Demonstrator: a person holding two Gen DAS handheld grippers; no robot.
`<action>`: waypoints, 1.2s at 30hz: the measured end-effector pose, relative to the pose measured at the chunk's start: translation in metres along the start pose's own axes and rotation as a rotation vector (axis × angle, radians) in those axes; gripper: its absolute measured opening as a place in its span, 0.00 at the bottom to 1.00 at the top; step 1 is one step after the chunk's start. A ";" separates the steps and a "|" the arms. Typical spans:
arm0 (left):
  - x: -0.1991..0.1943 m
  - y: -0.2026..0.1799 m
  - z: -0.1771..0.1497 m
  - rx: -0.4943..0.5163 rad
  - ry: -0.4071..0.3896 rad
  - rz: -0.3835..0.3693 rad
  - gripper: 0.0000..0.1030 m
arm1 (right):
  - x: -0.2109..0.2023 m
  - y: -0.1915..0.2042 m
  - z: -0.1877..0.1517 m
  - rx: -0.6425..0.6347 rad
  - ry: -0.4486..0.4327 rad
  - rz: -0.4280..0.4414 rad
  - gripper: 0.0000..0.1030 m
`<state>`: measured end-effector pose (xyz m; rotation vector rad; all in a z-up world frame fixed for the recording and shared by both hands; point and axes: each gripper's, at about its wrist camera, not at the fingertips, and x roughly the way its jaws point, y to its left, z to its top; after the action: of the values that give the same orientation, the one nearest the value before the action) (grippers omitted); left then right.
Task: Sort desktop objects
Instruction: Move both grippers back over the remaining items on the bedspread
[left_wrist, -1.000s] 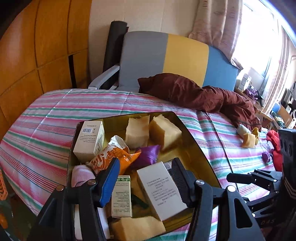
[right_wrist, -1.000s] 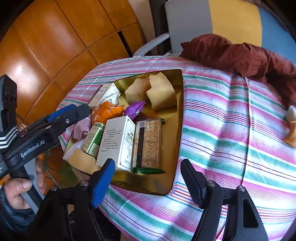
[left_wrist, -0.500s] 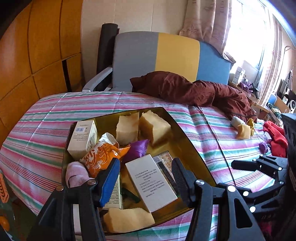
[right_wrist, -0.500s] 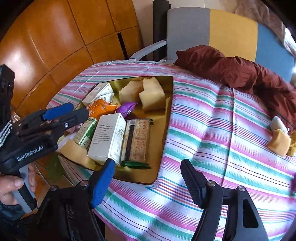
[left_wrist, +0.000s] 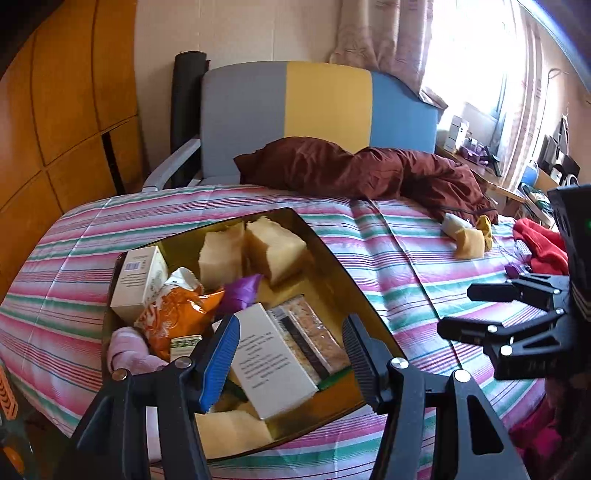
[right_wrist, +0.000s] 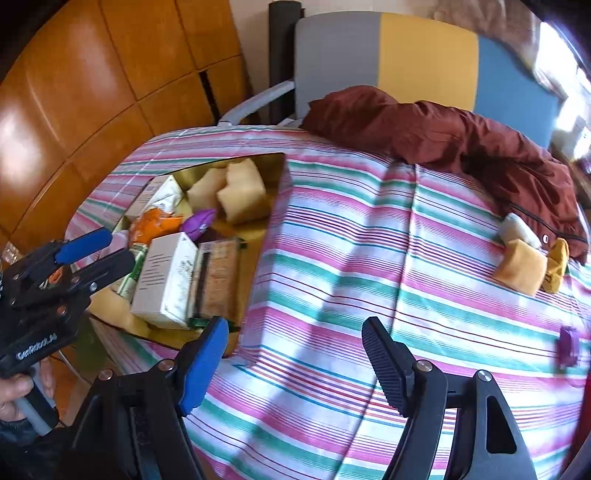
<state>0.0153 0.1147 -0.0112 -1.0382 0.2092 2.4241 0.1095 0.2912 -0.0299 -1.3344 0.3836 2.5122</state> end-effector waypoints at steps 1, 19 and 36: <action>0.000 -0.003 0.000 0.008 0.000 -0.002 0.57 | 0.000 -0.003 0.000 0.005 0.001 -0.003 0.73; 0.009 -0.029 -0.001 0.080 0.026 -0.033 0.57 | -0.010 -0.059 0.001 0.079 0.055 -0.114 0.74; 0.025 -0.070 0.003 0.186 0.053 -0.110 0.57 | -0.026 -0.182 -0.011 0.355 0.099 -0.226 0.74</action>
<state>0.0332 0.1854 -0.0234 -1.0034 0.3777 2.2337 0.1971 0.4531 -0.0334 -1.2811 0.6288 2.0821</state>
